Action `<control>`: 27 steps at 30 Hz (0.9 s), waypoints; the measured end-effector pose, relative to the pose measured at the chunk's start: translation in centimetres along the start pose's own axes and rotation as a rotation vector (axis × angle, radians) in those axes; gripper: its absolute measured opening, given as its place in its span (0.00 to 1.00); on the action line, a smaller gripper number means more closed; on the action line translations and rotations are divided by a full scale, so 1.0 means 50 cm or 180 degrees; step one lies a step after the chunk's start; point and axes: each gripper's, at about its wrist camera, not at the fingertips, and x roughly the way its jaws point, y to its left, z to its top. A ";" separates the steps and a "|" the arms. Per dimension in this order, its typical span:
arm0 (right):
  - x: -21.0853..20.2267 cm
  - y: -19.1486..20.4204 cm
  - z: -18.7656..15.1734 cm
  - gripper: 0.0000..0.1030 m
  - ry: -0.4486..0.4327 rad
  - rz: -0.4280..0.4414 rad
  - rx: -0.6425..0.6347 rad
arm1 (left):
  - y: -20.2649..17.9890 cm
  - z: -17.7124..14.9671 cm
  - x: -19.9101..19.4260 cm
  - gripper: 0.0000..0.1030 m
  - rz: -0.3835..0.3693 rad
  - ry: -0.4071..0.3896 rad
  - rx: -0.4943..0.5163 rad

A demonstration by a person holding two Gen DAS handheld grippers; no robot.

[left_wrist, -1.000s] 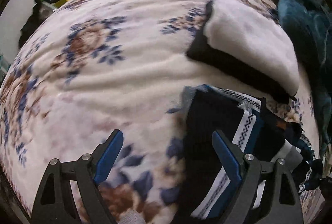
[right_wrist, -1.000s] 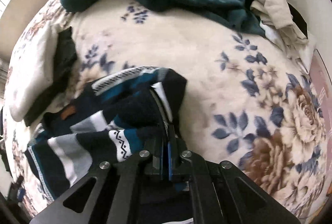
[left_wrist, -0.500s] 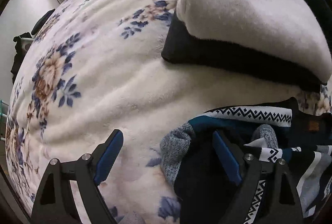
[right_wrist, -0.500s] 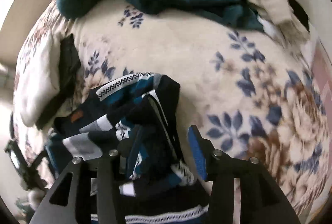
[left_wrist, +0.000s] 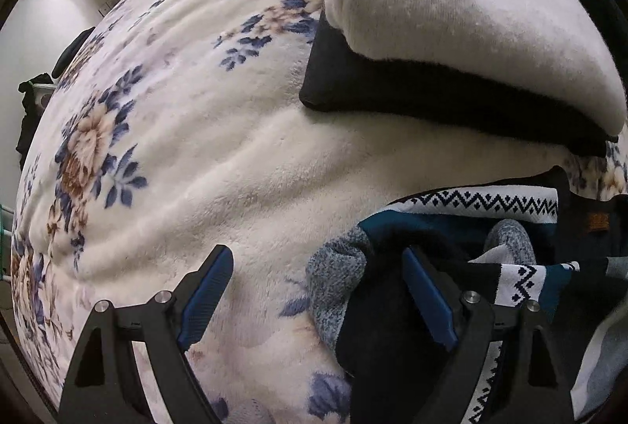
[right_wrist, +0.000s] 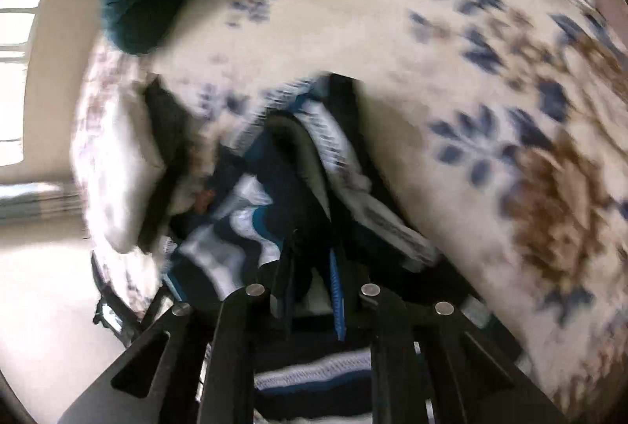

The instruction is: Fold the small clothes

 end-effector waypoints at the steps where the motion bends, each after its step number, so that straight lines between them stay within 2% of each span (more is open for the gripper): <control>1: 0.016 -0.020 0.012 0.29 0.0176 -0.0231 0.0010 | 0.001 0.001 -0.001 0.85 0.0001 0.0003 0.0003; 2: 0.024 -0.030 0.025 0.38 0.0212 -0.0515 -0.0051 | 0.001 0.001 -0.004 0.85 -0.0009 0.0002 0.0001; 4: 0.014 -0.038 0.043 0.40 0.0062 -0.0942 -0.0188 | 0.001 0.000 -0.008 0.85 -0.0016 0.0004 0.0002; 5: 0.005 -0.036 0.050 0.41 -0.0042 -0.0957 -0.0252 | 0.001 0.001 -0.009 0.85 -0.0019 0.0000 0.0012; 6: -0.006 -0.030 0.057 0.41 -0.0149 -0.0826 -0.0285 | 0.001 0.002 -0.009 0.85 -0.0013 -0.0007 0.0033; 8: -0.009 -0.006 0.076 0.48 -0.0224 -0.0509 -0.0358 | -0.004 0.001 -0.006 0.85 0.0014 -0.0020 0.0090; 10: 0.017 0.022 0.096 0.48 -0.0191 -0.0353 -0.0453 | -0.008 0.000 -0.006 0.85 0.0032 -0.0023 0.0119; 12: 0.076 0.056 0.114 0.48 0.0025 -0.0447 -0.0584 | -0.010 0.000 -0.005 0.85 0.0052 -0.0033 0.0137; 13: 0.096 0.067 0.118 0.44 0.0072 -0.0494 -0.0611 | -0.010 -0.001 -0.005 0.85 0.0054 -0.0032 0.0138; 14: 0.110 0.079 0.114 0.06 0.0086 -0.0525 -0.0676 | -0.010 -0.001 -0.006 0.85 0.0050 -0.0034 0.0139; 15: 0.114 0.091 0.110 0.04 0.0026 -0.0611 -0.0736 | -0.010 0.000 -0.006 0.85 0.0050 -0.0033 0.0144; 18: 0.090 0.099 0.124 0.04 -0.0353 -0.0647 -0.0758 | 0.002 0.005 -0.017 0.85 0.0088 -0.0080 0.0066; 19: 0.090 0.091 0.139 0.04 -0.0396 -0.0666 -0.0723 | 0.006 0.008 -0.024 0.85 0.0076 -0.0090 0.0038; 21: 0.096 0.084 0.167 0.05 -0.0264 -0.0675 -0.0716 | 0.018 0.012 -0.056 0.85 0.0035 -0.0154 -0.0050; 22: 0.093 0.092 0.170 0.11 -0.0212 -0.0699 -0.0784 | 0.021 0.010 -0.074 0.85 0.0001 -0.0197 -0.0076; 23: 0.081 0.109 0.164 0.27 -0.0254 -0.0782 -0.0901 | 0.019 0.002 -0.100 0.85 -0.0037 -0.0256 -0.0082; 25: 0.043 0.141 0.139 0.48 -0.0496 -0.0891 -0.1153 | 0.006 -0.017 -0.130 0.85 -0.0109 -0.0298 -0.0058; 26: 0.025 0.164 0.106 0.48 -0.0632 -0.0818 -0.1309 | -0.006 -0.028 -0.140 0.85 -0.0162 -0.0288 -0.0015; 27: 0.026 0.176 0.097 0.48 -0.0595 -0.0712 -0.1418 | -0.028 -0.042 -0.143 0.85 -0.0194 -0.0235 0.0075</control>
